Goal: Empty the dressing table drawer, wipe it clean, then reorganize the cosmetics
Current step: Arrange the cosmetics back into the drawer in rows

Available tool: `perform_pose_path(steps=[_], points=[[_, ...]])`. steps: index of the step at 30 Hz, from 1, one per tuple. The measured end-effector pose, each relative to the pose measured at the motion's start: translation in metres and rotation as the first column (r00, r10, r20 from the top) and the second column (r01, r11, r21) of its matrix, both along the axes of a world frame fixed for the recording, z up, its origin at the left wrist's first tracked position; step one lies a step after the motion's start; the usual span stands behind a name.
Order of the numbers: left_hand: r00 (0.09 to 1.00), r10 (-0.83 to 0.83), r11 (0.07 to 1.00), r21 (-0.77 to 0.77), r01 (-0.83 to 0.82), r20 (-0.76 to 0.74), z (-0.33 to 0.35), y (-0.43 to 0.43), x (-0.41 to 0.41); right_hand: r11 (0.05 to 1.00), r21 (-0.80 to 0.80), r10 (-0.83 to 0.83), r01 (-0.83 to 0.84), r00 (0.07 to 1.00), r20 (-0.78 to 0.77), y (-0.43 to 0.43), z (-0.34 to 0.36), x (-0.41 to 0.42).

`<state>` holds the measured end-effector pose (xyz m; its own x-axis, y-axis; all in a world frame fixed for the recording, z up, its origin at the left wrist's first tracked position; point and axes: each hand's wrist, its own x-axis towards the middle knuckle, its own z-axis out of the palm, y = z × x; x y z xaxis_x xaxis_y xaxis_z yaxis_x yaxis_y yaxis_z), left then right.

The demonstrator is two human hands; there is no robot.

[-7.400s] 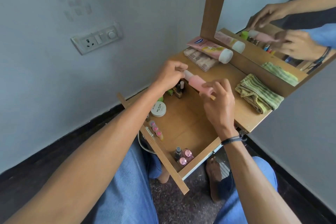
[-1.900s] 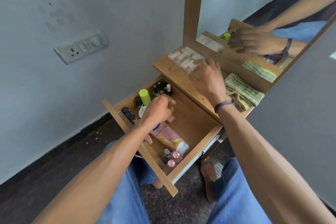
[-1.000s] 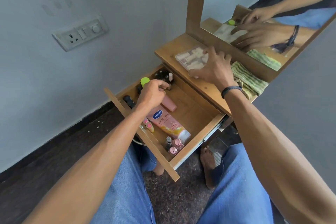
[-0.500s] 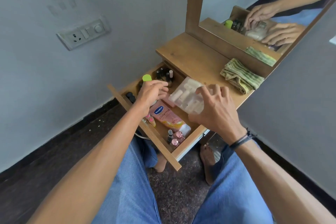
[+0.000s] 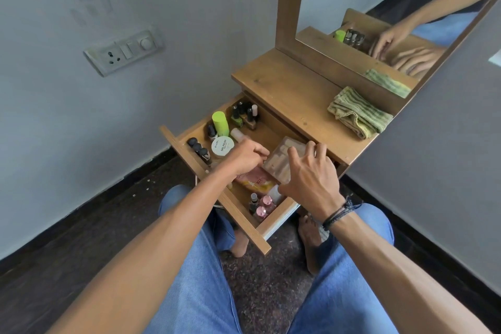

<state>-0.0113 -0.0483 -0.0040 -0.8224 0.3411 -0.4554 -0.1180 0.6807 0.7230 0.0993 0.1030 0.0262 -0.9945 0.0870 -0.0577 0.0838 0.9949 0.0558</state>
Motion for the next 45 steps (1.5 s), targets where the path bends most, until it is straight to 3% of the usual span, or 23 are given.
perform_pose_path(steps=[9,21,28,45], points=[[0.986,-0.059,0.98,-0.197,0.027,-0.156,-0.026,0.001,-0.005,0.972,-0.209,-0.07,0.103,0.985,0.159,0.003,-0.008,-0.016],[0.964,0.006,0.977,-0.206,-0.062,-0.265,-0.035,0.0,-0.007,0.922,-0.352,-0.065,0.161,0.961,0.268,0.005,-0.008,-0.029],[0.964,-0.049,0.956,-0.293,-0.031,-0.262,-0.036,0.002,-0.004,0.92,-0.356,-0.051,0.163,0.951,0.305,0.011,-0.01,-0.035],[0.951,-0.065,0.949,-0.313,-0.035,-0.303,-0.05,0.002,-0.009,0.938,-0.298,-0.122,0.178,0.972,0.199,0.005,-0.023,-0.039]])
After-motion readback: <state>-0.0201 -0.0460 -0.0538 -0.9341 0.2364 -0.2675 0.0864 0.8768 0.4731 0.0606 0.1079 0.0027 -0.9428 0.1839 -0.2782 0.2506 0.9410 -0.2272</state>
